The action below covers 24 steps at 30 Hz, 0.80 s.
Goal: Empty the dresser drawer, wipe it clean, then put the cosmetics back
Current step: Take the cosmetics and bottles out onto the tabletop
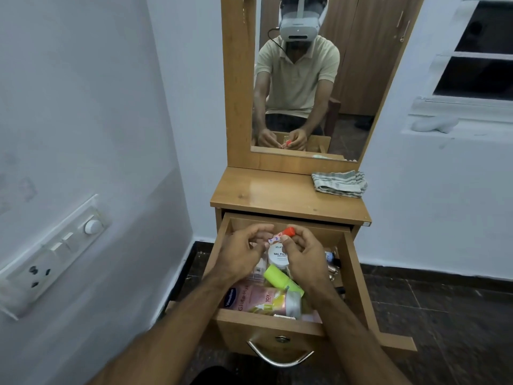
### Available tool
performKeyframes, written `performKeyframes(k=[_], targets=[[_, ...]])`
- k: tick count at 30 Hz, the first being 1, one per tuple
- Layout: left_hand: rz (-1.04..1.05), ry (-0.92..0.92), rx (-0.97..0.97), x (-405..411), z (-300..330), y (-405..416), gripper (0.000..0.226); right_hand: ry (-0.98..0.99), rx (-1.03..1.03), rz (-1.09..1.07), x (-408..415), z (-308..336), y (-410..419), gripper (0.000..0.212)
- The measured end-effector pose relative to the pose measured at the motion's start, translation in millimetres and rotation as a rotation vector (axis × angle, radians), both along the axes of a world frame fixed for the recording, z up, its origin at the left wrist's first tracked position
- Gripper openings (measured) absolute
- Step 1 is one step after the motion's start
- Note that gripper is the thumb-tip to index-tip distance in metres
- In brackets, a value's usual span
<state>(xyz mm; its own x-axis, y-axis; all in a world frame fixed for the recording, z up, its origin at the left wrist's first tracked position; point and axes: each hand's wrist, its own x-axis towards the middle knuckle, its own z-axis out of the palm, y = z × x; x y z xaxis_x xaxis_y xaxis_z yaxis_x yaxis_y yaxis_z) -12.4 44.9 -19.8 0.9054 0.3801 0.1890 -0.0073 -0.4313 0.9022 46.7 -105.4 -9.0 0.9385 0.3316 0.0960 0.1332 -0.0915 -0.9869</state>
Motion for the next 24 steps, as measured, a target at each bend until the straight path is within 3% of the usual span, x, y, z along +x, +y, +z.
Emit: performKeyframes(k=[14, 24], targets=[[0.146, -0.090, 0.359, -9.8, 8.4, -3.3, 0.040, -0.032, -0.015, 0.074, -0.4, -2.8, -0.9, 0.023], [0.224, -0.051, 0.381, -14.6, 14.6, -4.0, 0.037, -0.017, -0.043, 0.084, -6.5, 0.9, -3.6, 0.016]])
